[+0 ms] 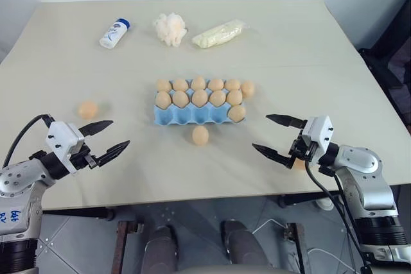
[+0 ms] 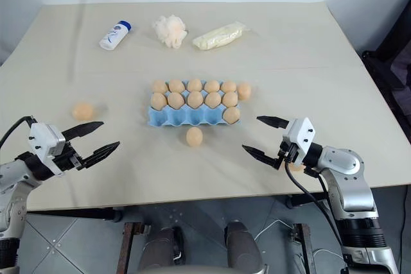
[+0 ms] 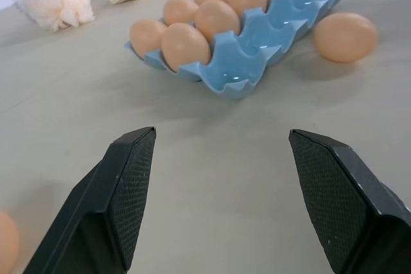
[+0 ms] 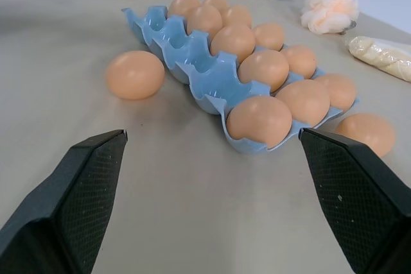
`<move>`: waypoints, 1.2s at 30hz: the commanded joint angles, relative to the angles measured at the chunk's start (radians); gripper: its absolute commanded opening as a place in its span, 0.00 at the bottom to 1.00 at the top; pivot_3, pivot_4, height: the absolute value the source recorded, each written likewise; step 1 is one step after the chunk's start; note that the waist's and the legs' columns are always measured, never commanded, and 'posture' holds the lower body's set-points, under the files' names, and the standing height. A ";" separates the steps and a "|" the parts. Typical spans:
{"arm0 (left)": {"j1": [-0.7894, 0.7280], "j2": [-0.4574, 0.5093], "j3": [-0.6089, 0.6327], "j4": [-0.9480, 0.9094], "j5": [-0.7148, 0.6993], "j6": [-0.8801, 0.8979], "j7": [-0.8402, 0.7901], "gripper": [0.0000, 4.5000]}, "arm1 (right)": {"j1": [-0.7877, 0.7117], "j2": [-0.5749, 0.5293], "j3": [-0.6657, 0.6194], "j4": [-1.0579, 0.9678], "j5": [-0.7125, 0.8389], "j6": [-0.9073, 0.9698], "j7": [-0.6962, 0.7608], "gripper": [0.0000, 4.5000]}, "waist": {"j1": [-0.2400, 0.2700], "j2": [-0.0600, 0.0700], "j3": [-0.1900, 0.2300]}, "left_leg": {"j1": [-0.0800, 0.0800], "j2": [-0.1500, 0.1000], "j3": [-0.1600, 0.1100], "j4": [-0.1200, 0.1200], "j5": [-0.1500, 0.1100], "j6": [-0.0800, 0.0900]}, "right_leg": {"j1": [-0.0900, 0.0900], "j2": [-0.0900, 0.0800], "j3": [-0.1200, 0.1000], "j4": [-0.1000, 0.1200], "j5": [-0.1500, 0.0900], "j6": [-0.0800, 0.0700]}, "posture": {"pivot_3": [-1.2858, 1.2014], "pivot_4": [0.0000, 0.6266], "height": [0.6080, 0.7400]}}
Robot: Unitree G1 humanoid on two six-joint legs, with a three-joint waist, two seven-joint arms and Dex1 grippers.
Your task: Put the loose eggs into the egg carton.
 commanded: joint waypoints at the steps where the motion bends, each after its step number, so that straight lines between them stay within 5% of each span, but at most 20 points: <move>1: -0.018 -0.004 -0.018 -0.043 -0.038 0.032 -0.015 0.79 | 0.014 0.000 -0.038 -0.045 0.024 0.006 -0.033 1.00 | 0.000 0.000 0.000 | 0.000 0.000 0.000 0.000 0.000 0.000 | 0.000 0.000 0.000 0.000 0.000 0.000 | 0.52 0.24 1.00; 13: -0.116 -0.083 -0.303 -0.060 0.027 -0.003 -0.138 0.79 | 0.377 -0.048 -0.337 -0.225 0.088 0.071 -0.147 1.00 | 0.026 0.000 0.000 | -0.001 0.000 0.000 0.000 -0.001 -0.001 | 0.001 0.000 0.000 -0.003 0.000 0.000 | 0.52 0.24 1.00; 19: -0.185 -0.117 -0.380 -0.007 0.058 -0.035 -0.176 0.79 | 0.544 -0.010 -0.361 -0.265 0.096 0.061 -0.143 1.00 | 0.021 0.000 -0.001 | 0.000 0.000 0.000 0.000 -0.001 0.000 | 0.002 0.000 0.001 -0.003 0.001 0.000 | 0.52 0.24 1.00; 33: -0.195 -0.089 -0.343 -0.008 0.049 -0.033 -0.198 0.79 | 0.403 -0.009 -0.232 -0.041 0.034 0.021 -0.092 1.00 | 0.020 0.000 -0.001 | 0.000 0.000 0.000 0.000 -0.001 0.002 | 0.003 0.000 0.001 -0.008 0.005 0.002 | 0.52 0.24 1.00; 36: -0.183 -0.078 -0.324 -0.013 0.048 -0.033 -0.188 0.79 | 0.357 -0.006 -0.210 0.021 0.024 -0.004 -0.073 0.86 | 0.024 0.000 -0.001 | 0.000 0.000 0.000 -0.001 -0.001 0.002 | 0.003 0.000 0.001 -0.009 0.005 0.002 | 0.52 0.24 1.00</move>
